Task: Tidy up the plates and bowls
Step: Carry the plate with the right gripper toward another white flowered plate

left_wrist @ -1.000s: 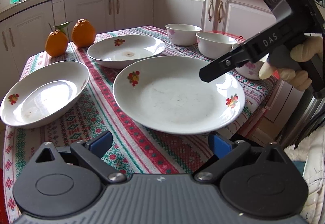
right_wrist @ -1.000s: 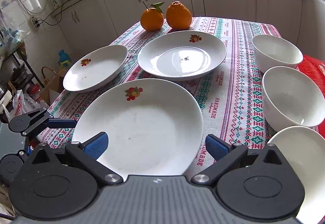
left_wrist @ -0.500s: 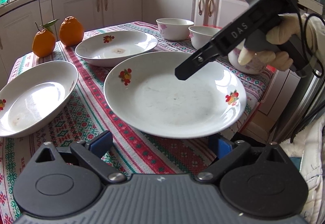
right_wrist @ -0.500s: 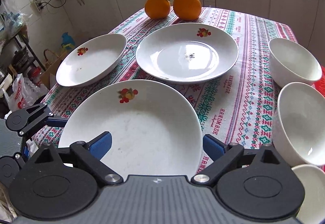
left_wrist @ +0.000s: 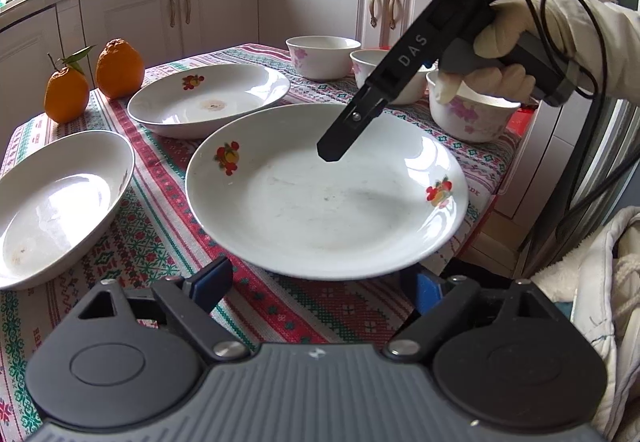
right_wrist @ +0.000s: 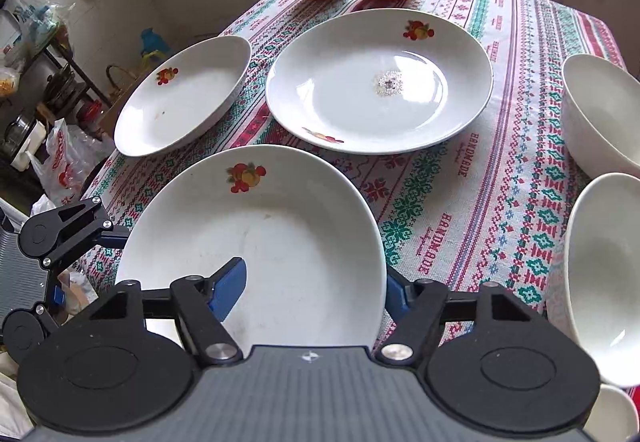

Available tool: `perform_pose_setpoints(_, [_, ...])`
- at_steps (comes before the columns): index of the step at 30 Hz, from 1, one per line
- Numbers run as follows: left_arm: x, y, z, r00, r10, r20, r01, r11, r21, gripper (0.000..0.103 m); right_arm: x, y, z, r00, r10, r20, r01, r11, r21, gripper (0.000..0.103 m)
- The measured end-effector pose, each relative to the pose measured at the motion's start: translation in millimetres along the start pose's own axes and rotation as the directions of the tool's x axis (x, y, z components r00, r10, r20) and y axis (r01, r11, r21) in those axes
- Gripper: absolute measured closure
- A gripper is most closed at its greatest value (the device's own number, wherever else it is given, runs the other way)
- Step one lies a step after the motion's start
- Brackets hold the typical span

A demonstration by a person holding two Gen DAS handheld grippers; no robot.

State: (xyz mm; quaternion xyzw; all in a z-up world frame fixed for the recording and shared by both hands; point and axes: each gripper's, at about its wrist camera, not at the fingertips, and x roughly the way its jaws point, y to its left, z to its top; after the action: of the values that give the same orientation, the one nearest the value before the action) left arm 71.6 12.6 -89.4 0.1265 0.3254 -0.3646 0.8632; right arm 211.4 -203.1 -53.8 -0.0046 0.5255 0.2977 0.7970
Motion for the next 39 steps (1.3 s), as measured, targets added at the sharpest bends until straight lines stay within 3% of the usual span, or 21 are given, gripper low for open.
perform_pose_setpoints(7, [1, 0, 0, 1.000, -0.011, 0.002, 0.011, 1.000, 0.009, 0.013, 0, -5, 2, 0.999, 0.036, -0.008, -0.036, 0.999, 0.006, 0.028])
perform_pose_setpoints(30, [1, -2, 2, 1.000, -0.002, 0.007, 0.002, 0.999, 0.035, 0.013, -1, 1, -4, 0.999, 0.043, 0.011, -0.043, 0.999, -0.026, 0.027])
perform_pose_setpoints(39, [2, 0, 2, 1.000, -0.014, 0.011, 0.013, 0.999, 0.033, 0.012, 1, -11, 2, 0.995, 0.094, 0.035, -0.094, 0.996, -0.002, 0.027])
